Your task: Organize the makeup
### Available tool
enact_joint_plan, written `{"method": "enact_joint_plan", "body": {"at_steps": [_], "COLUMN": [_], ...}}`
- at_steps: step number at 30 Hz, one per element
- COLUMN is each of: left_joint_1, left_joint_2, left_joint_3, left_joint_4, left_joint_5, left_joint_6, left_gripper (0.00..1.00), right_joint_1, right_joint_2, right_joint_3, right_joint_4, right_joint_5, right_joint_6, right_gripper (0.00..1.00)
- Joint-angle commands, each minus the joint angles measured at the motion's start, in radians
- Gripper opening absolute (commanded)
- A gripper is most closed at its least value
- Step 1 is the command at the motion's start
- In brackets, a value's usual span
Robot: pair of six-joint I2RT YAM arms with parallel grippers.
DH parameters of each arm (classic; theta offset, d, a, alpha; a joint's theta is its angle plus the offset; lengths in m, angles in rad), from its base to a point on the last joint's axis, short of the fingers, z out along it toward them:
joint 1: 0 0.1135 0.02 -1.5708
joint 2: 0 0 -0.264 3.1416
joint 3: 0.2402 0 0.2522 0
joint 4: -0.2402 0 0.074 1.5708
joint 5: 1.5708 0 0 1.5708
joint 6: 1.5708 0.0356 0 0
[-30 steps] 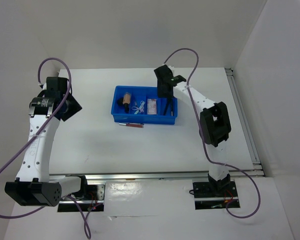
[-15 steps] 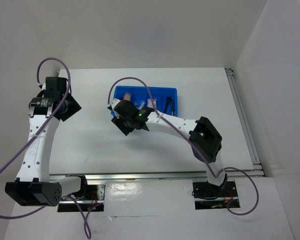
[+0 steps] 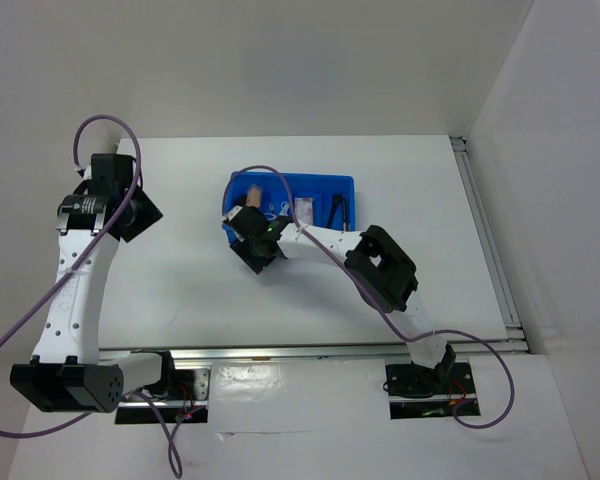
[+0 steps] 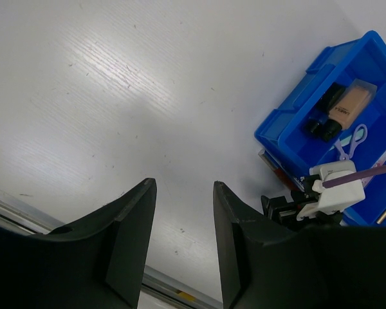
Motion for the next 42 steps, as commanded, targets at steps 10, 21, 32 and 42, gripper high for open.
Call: {"method": "enact_joint_plan", "body": {"at_steps": [10,21,32,42], "left_joint_1": [0.006,0.006,0.006,0.006], "left_joint_2": [-0.023,-0.023,-0.023,-0.023], "left_joint_3": [0.028,0.018,0.018,0.009], "left_joint_4": [0.012,0.012,0.021,0.021], "left_joint_5": [-0.004,-0.004,-0.004,-0.004], "left_joint_6": [0.019,0.019,0.019,0.019], "left_gripper": [0.54,0.54,0.54,0.54], "right_joint_1": [-0.012,-0.022,-0.022,0.032], "right_joint_2": [-0.003,0.049,-0.012,-0.064], "right_joint_3": [0.002,0.011,-0.107,-0.16], "right_joint_4": [0.071,0.071,0.089,0.089], "right_joint_5": [0.086,0.042,-0.009,-0.098], "right_joint_6": [-0.017,-0.007,-0.007,-0.078], "right_gripper": [0.62,0.62,0.55,0.31]}}
